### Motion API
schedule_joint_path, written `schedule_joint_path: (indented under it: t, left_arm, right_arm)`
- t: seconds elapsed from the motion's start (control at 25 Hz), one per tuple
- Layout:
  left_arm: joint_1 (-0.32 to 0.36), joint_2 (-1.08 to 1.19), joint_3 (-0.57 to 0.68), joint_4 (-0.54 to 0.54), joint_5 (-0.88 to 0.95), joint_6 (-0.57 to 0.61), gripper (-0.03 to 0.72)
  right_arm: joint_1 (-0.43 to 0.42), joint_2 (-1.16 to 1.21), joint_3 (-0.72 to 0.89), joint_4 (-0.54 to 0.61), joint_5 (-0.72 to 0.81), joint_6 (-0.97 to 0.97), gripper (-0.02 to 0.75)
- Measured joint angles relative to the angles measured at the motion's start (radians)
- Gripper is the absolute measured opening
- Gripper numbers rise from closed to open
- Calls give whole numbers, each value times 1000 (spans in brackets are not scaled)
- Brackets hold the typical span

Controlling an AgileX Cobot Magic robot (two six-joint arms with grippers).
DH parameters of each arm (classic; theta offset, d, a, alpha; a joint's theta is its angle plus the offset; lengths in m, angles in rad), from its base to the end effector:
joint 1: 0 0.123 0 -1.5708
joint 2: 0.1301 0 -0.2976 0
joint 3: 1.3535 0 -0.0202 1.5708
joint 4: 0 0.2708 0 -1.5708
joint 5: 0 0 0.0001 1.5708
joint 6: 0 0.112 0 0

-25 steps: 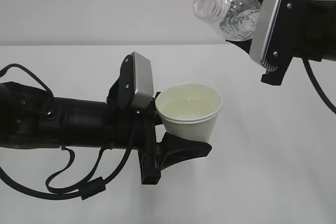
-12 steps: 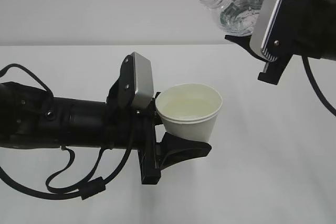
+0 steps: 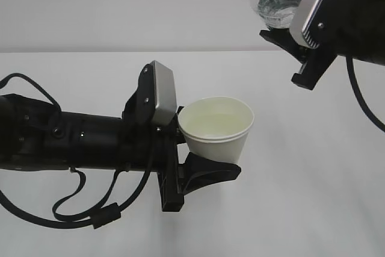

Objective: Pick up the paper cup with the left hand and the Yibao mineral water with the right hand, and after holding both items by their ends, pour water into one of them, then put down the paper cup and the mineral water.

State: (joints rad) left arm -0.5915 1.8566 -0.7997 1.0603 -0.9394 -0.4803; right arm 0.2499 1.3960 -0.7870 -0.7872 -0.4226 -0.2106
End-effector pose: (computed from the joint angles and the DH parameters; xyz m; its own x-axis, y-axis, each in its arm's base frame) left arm 0.2581 -0.2683 0.1537 0.0138 0.2690 -0.9630 0.9879 0.1451 0.0547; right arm 0.3178 0.1146 0.2800 0.2971 -0.7285 -0.6173 -0.4648 0.4543 -0.7599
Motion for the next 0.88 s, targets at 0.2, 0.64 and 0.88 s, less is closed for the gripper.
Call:
schedule_joint_path:
  t: [0.2, 0.64, 0.88]
  left_arm:
    - [0, 0, 0, 0, 3, 0, 445]
    - [0, 0, 2, 0, 7, 0, 445]
    - [0, 0, 2, 0, 8, 0, 445]
  right_arm:
    - [0, 0, 0, 13, 0, 38, 433]
    - [0, 0, 0, 29, 19, 109, 433]
    - [0, 0, 0, 32, 21, 151, 433]
